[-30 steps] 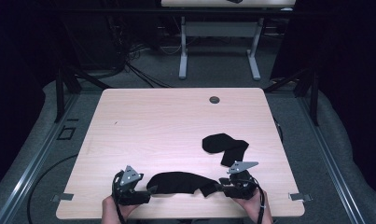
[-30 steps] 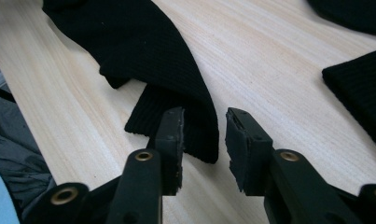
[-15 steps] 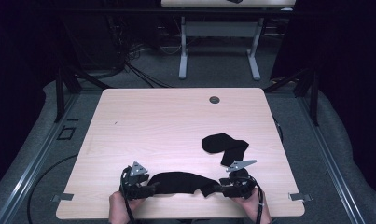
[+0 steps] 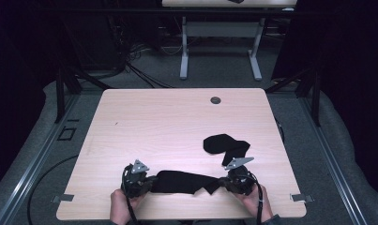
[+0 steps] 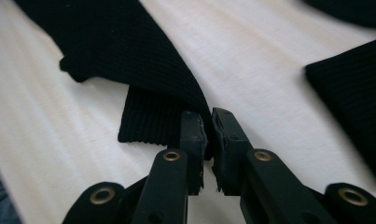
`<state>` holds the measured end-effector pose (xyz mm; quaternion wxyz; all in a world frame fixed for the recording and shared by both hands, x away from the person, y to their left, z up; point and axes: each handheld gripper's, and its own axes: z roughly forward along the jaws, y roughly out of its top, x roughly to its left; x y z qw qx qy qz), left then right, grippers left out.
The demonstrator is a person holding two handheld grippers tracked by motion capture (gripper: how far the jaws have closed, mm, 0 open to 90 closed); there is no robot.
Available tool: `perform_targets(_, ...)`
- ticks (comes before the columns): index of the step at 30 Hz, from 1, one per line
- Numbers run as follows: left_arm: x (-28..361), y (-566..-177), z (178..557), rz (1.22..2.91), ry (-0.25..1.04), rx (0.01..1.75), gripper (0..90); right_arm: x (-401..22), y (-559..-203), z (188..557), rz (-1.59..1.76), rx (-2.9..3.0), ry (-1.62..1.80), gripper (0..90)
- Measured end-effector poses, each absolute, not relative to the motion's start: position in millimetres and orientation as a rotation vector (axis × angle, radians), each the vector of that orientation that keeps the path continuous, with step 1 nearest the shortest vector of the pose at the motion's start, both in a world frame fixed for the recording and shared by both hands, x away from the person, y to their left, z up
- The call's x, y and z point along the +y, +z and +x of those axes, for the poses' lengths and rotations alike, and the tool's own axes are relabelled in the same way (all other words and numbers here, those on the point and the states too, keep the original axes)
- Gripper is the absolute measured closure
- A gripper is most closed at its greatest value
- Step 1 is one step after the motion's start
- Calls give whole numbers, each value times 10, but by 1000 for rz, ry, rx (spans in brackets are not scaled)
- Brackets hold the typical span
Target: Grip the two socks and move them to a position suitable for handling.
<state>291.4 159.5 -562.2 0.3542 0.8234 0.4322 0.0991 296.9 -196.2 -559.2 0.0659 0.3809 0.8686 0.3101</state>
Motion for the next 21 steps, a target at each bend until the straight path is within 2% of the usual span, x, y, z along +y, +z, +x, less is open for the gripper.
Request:
perform_targets(4, 1502, -5473, 2972, 2121, 235, 1088, 847, -1940, -5442, 3076, 1042, 2540, 802, 835)
perform_targets(8, 1425, -5307, 3032, 2109, 226, 1064, 844, -1909, -5135, 3140, 868, 2322, 712, 820)
perform_targets(9, 1411, -5303, 3039, 2117, 228, 1070, 832, -1909, -5050, 3093, 782, 2321, 725, 775)
perform_targets(10, 1415, -5320, 3048, 2134, 226, 1072, 832, -1909, -5050, 3093, 782, 2321, 725, 775)
perform_targets(11, 1427, -5362, 3050, 2144, 218, 1089, 785, -1925, -5106, 3018, 722, 2453, 714, 693)
perform_targets(12, 1449, -5420, 3055, 2162, 198, 1106, 785, -1925, -5106, 3018, 722, 2453, 714, 693)
perform_targets(13, 1505, -5531, 3029, 2169, 179, 1142, 630, -1964, -5262, 2907, 653, 2612, 662, 614)
perform_targets(14, 1505, -5531, 3029, 2169, 179, 1142, 529, -1964, -5262, 2907, 653, 2612, 662, 614)
perform_targets(15, 1540, -5569, 3007, 2162, 186, 1152, 529, -1995, -5351, 2852, 642, 2669, 671, 577)
perform_targets(16, 1571, -5593, 2990, 2161, 197, 1164, 364, -2079, -5460, 2763, 676, 2716, 704, 511)
perform_targets(18, 1629, -5618, 2977, 2148, 237, 1189, 284, -2137, -5476, 2755, 714, 2732, 746, 498)
perform_targets(19, 1649, -5621, 2979, 2140, 237, 1202, 284, -2187, -5473, 2757, 756, 2717, 797, 493)
perform_targets(21, 1658, -5619, 2987, 2128, 295, 1214, 230, -2257, -5415, 2801, 863, 2664, 908, 454)
